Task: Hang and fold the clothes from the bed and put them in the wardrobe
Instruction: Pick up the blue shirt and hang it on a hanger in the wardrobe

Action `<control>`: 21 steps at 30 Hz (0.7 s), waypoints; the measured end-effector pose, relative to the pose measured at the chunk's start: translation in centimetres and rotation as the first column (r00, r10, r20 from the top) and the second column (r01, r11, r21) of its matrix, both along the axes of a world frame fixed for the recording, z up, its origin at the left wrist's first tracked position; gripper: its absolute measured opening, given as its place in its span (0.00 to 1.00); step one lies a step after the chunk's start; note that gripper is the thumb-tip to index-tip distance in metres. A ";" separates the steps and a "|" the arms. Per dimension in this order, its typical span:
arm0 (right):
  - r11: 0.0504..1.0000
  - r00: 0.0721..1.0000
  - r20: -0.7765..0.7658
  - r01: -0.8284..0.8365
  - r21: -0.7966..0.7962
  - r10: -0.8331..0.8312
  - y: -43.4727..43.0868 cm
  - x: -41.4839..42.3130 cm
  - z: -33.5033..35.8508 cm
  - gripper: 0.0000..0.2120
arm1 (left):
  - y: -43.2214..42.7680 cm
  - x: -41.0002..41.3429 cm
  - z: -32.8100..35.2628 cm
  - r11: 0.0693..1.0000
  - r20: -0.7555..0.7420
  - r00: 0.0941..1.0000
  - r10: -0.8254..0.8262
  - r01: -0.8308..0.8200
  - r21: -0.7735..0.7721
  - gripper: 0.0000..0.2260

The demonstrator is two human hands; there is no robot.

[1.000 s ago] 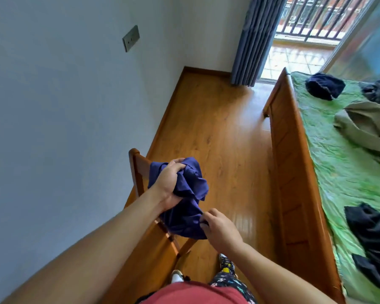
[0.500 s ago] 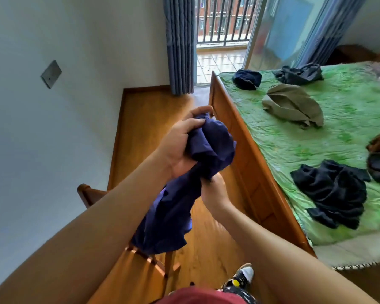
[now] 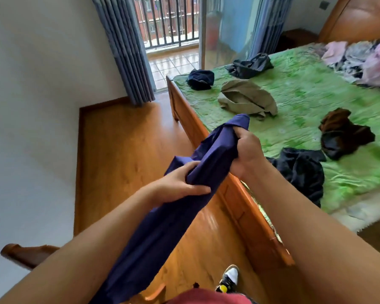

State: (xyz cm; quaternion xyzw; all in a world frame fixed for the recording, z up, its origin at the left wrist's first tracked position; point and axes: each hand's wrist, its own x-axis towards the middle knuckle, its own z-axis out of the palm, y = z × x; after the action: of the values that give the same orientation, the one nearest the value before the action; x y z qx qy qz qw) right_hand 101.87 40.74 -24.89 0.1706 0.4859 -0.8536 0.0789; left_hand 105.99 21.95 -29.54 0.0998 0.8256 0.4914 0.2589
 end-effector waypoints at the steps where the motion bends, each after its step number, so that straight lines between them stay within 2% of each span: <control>1: 0.998 1.000 0.002 -0.011 -0.059 0.011 1.5 -0.9 0.2 0.09 | 2.0 -0.8 -0.6 0.999 -0.074 0.997 0.016 -0.018 -0.038 0.13; 2: 0.991 1.000 -0.011 -0.022 -0.130 0.020 3.3 -1.7 0.3 0.10 | 4.0 -1.8 -0.7 0.998 -0.133 0.990 0.056 -0.060 -0.023 0.02; 3: 0.983 0.999 -0.031 -0.031 -0.182 0.025 4.9 -2.6 0.2 0.11 | 5.8 -3.0 -0.9 0.994 -0.169 0.980 0.108 -0.109 0.003 0.06; 4: 0.986 0.999 -0.046 -0.029 -0.163 0.022 6.9 -3.3 -0.1 0.12 | 7.6 -4.2 -0.7 0.987 -0.183 0.970 0.158 -0.150 0.053 0.09; 5: 0.995 0.998 -0.057 -0.029 -0.096 0.024 8.8 -3.8 -0.7 0.13 | 9.4 -5.3 0.0 0.973 -0.164 0.964 0.211 -0.191 0.126 0.10; 7: 0.987 0.994 -0.071 -0.075 0.140 0.085 12.3 -3.7 -2.8 0.15 | 12.6 -7.6 1.3 0.931 -0.142 0.942 0.304 -0.263 0.252 0.12; 9: 0.909 0.970 -0.031 -0.213 0.358 0.240 14.6 -2.5 -5.6 0.12 | 15.7 -9.5 3.0 0.867 -0.083 0.916 0.393 -0.339 0.364 0.17; 10: 0.865 0.945 0.004 -0.300 0.402 0.326 15.1 -1.6 -6.9 0.12 | 17.0 -10.3 3.8 0.826 -0.022 0.905 0.425 -0.378 0.418 0.20; 12: 0.813 0.887 0.021 -0.432 0.392 0.461 15.7 0.0 -8.9 0.18 | 20.0 -11.8 5.0 0.768 0.101 0.909 0.405 -0.398 0.501 0.20; 14: 0.745 0.869 0.032 -0.443 0.499 0.494 15.9 0.5 -9.8 0.19 | 23.3 -13.1 6.1 0.761 0.131 0.930 0.345 -0.358 0.541 0.18; 16: 0.639 0.915 0.084 -0.338 0.691 0.394 16.6 -0.5 -9.8 0.07 | 26.4 -14.1 6.6 0.794 0.077 0.961 0.267 -0.264 0.548 0.16; 17: 0.624 0.947 0.077 -0.264 0.735 0.311 17.0 -1.2 -9.3 0.03 | 27.6 -14.4 6.7 0.822 0.018 0.974 0.225 -0.200 0.533 0.16; 18: 0.658 0.978 0.027 -0.161 0.735 0.209 17.7 -2.0 -8.8 0.03 | 28.6 -14.8 6.6 0.855 -0.056 0.983 0.177 -0.126 0.503 0.16; 19: 0.731 0.996 -0.020 -0.047 0.681 0.083 18.5 -2.7 -7.9 0.06 | 29.3 -15.1 6.3 0.884 -0.121 0.985 0.121 -0.051 0.465 0.16; 21: 0.872 0.992 -0.046 0.122 0.474 -0.114 20.6 -4.1 -5.8 0.13 | 30.1 -15.7 5.0 0.914 -0.163 0.986 0.043 0.027 0.406 0.23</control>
State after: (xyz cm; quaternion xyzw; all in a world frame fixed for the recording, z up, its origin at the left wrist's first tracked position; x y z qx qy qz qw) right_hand 97.82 61.36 -30.64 0.2070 0.6700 -0.7126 -0.0216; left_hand 90.28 52.02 -24.55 0.1892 0.7247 0.6430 0.1599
